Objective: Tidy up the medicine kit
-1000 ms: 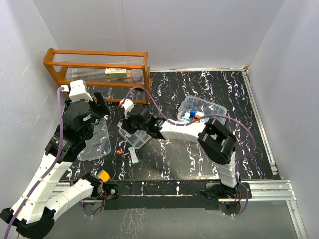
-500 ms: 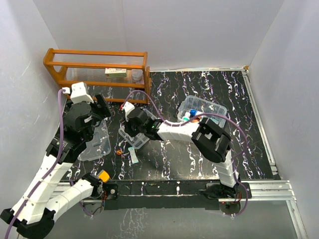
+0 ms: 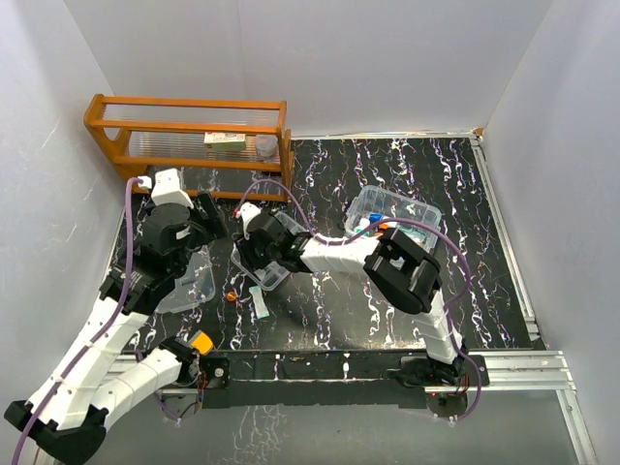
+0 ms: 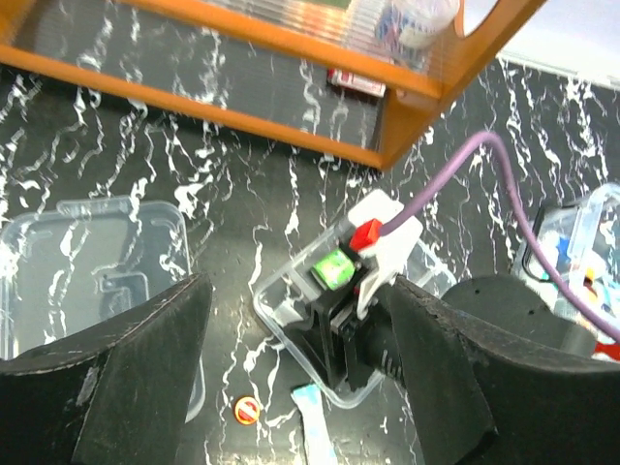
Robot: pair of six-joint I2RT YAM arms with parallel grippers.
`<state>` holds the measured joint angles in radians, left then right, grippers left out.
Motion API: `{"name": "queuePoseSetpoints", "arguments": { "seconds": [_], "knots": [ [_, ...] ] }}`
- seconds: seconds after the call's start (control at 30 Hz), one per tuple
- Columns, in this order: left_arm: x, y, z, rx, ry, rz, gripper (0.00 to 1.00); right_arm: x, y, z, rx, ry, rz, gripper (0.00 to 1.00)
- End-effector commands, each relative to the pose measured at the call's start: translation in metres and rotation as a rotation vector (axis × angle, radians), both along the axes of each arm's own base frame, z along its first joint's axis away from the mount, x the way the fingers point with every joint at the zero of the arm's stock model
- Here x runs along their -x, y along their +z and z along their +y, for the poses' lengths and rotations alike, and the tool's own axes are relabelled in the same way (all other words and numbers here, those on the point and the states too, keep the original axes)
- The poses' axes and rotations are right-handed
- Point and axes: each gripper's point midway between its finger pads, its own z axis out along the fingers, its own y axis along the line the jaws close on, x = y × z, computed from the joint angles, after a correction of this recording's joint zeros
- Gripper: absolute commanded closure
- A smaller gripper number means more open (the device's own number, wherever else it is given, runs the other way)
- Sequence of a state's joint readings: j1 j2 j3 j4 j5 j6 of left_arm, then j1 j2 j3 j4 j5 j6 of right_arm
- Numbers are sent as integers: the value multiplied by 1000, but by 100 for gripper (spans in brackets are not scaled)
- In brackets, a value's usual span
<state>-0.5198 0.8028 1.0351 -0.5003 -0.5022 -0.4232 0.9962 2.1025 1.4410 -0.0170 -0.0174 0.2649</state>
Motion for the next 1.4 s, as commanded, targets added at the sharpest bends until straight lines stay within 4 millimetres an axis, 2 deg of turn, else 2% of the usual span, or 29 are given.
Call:
{"name": "queuePoseSetpoints", "arguments": {
  "seconds": [0.0,0.17,0.27,0.43,0.5,0.6,0.7,0.93,1.0,1.2,1.37],
  "knots": [
    [13,-31,-11,56,-42,111,26,-22,68,2,-134,-98,-54,63],
    [27,-55,-22,130,-63,210,25,-27,89,-25,-183,-214,-40,62],
    [35,-72,-34,175,-102,286,25,-22,100,-40,-216,-248,-42,63],
    [56,-114,-54,239,-152,484,25,-7,119,-66,-252,-280,-47,65],
    [63,-131,-58,257,-153,555,28,-2,122,-77,-263,-301,-44,65],
    [76,-160,-71,298,-189,661,40,7,126,-91,-281,-341,-11,65],
    [82,-175,-82,342,-208,726,50,19,126,-94,-302,-332,42,67],
    [90,-220,-86,278,-155,834,49,44,140,-99,-398,-256,77,68],
    [88,-229,-93,276,-166,841,49,49,143,-102,-395,-239,78,68],
    [84,-253,-88,219,-103,859,55,54,150,-117,-411,-259,55,68],
    [85,-262,-83,196,-77,869,58,52,153,-126,-411,-289,24,68]
  ]
}}
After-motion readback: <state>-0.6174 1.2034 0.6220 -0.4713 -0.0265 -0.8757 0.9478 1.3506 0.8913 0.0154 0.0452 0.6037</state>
